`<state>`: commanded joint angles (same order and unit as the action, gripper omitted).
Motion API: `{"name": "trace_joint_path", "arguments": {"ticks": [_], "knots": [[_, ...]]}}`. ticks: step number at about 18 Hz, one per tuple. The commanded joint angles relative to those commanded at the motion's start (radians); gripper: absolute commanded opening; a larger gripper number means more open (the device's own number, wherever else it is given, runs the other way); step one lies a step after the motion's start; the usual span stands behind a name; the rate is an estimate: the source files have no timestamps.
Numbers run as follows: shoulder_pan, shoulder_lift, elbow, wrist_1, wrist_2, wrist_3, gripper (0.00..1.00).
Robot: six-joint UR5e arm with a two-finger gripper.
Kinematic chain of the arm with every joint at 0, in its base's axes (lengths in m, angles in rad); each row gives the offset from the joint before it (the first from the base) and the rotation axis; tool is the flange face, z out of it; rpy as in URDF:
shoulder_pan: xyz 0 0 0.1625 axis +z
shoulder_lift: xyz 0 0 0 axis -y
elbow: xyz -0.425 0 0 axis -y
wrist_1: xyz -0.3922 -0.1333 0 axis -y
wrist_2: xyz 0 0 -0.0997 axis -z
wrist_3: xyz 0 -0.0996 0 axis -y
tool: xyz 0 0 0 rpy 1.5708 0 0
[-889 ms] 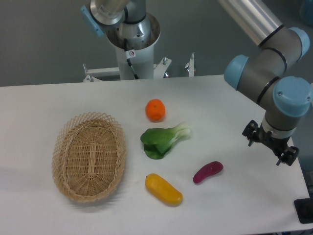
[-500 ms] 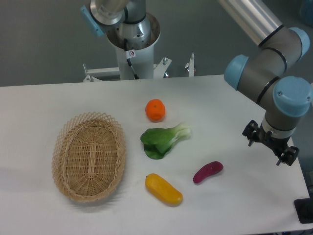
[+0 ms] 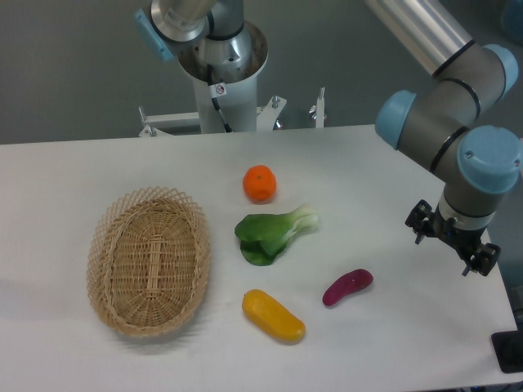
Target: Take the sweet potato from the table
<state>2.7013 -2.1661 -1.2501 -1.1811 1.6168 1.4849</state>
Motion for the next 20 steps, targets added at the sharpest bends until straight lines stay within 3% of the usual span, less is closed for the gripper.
{"name": "trace_joint_path", "arguments": {"ticks": [8,13,15,20], "knots": [[-0.011,0.066,-0.124,0.009,-0.052,-0.002,1.00],[-0.057,0.077,-0.170,0.026,-0.052,-0.064,1.00],[-0.072,0.080,-0.207,0.066,-0.051,-0.077,1.00],[-0.081,0.091,-0.314,0.230,-0.051,-0.071,1.00]]}}
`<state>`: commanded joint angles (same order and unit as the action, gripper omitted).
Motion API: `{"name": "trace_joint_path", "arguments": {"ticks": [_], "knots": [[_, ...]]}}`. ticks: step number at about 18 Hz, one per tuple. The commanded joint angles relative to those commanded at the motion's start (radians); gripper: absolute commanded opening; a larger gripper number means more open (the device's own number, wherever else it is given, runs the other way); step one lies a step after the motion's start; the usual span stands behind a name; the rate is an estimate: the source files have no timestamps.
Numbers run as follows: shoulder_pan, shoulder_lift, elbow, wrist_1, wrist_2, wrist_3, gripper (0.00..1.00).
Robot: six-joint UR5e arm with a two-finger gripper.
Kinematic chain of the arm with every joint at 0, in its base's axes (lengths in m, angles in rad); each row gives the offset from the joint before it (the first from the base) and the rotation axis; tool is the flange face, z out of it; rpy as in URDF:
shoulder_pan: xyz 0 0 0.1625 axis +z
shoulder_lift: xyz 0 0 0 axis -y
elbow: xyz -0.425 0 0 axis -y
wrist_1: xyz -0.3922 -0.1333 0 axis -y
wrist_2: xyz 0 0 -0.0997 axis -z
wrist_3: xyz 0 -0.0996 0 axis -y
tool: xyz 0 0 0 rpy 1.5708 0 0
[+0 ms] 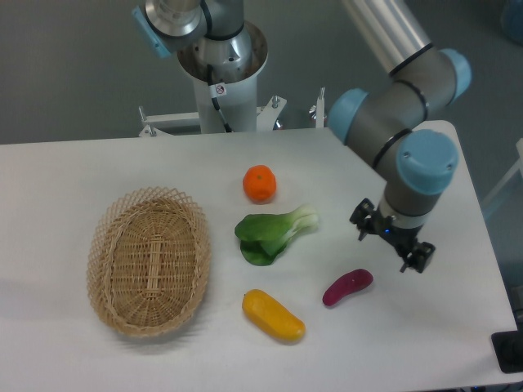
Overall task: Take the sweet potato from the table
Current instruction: 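Move the open gripper over the purple sweet potato and lower it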
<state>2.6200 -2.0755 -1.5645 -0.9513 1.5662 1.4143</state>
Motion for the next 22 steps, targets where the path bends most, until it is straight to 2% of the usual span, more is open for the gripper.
{"name": "trace_joint_path", "arguments": {"ticks": [7,11,16,22], "knots": [[-0.014,-0.002,-0.012,0.005,0.003,-0.008,1.00],[-0.040,-0.026,-0.008,0.014,0.006,-0.047,1.00],[-0.066,-0.063,-0.012,0.074,0.006,-0.049,1.00],[-0.077,-0.084,-0.017,0.074,0.008,-0.057,1.00]]}}
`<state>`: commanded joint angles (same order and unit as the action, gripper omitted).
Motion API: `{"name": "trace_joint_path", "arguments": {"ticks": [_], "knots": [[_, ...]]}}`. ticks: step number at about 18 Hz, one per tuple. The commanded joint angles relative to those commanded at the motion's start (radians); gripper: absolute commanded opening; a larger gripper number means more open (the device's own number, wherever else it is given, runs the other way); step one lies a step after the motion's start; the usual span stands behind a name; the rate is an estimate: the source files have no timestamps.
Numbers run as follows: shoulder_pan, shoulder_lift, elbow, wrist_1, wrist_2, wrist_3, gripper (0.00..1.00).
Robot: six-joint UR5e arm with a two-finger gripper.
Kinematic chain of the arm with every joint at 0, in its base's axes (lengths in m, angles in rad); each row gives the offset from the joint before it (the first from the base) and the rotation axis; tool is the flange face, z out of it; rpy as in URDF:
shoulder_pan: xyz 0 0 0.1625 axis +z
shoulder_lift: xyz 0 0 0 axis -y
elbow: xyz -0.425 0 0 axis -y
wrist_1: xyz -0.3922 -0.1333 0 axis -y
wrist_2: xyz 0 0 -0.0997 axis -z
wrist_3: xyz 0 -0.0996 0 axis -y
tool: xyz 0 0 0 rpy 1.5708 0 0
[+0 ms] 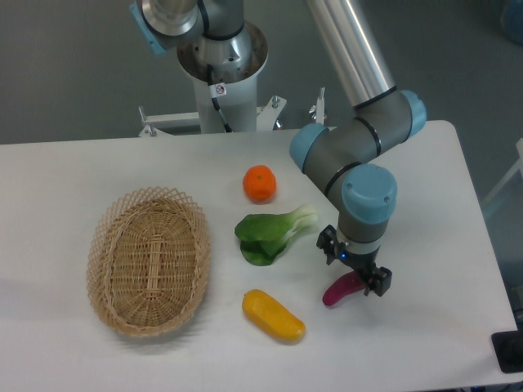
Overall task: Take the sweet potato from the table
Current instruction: 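Move the open gripper over the purple sweet potato and lower it, then close the gripper around the purple sweet potato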
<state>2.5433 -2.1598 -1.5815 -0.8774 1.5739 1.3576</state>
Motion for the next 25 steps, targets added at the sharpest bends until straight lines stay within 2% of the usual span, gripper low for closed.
{"name": "trace_joint_path", "arguments": {"ticks": [13,20,25], "knots": [[-0.006,-0.014,-0.003,0.006,0.002,-0.008,1.00],[-0.015,-0.025,-0.023,0.040,0.017,-0.011,1.00],[-0.029,-0.029,-0.020,0.037,0.078,-0.014,0.50]]}}
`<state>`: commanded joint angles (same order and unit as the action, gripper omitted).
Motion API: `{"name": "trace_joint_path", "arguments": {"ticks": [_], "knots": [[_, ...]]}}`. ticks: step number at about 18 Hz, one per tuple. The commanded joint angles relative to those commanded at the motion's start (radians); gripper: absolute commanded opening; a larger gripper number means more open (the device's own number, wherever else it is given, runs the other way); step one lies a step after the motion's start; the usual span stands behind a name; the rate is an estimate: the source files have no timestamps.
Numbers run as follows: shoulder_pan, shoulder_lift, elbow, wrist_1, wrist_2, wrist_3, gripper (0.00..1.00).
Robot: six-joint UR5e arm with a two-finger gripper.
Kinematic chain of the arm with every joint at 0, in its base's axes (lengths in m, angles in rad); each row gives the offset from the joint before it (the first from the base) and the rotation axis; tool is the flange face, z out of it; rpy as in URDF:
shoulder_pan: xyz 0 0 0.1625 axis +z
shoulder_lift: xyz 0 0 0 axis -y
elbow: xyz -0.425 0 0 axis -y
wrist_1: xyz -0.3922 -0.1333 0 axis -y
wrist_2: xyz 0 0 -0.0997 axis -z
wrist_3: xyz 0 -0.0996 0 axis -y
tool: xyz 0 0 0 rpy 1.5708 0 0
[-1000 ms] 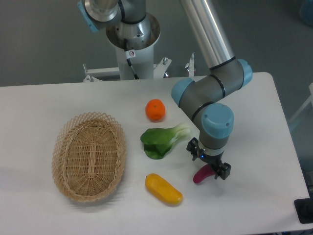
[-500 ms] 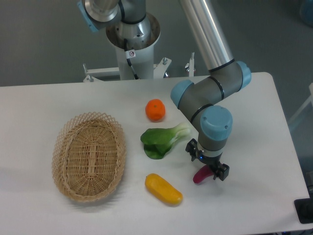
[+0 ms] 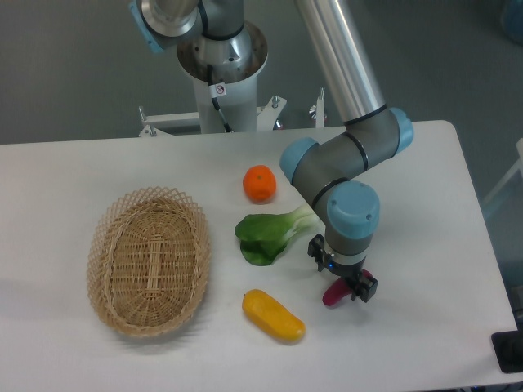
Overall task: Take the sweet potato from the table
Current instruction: 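Close the gripper around the purple sweet potato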
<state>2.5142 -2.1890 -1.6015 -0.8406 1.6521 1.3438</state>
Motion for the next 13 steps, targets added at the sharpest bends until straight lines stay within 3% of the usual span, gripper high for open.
{"name": "trace_joint_path", "arguments": {"ticks": [2,4,13], "knots": [[0.000,-0.002,0.002,0.002,-0.002,-0.027,0.36],[-0.002,-0.005,0.012,0.000,-0.002,-0.057,0.29],[0.006,0.037,0.044,-0.023,-0.002,-0.040,0.30]]}}
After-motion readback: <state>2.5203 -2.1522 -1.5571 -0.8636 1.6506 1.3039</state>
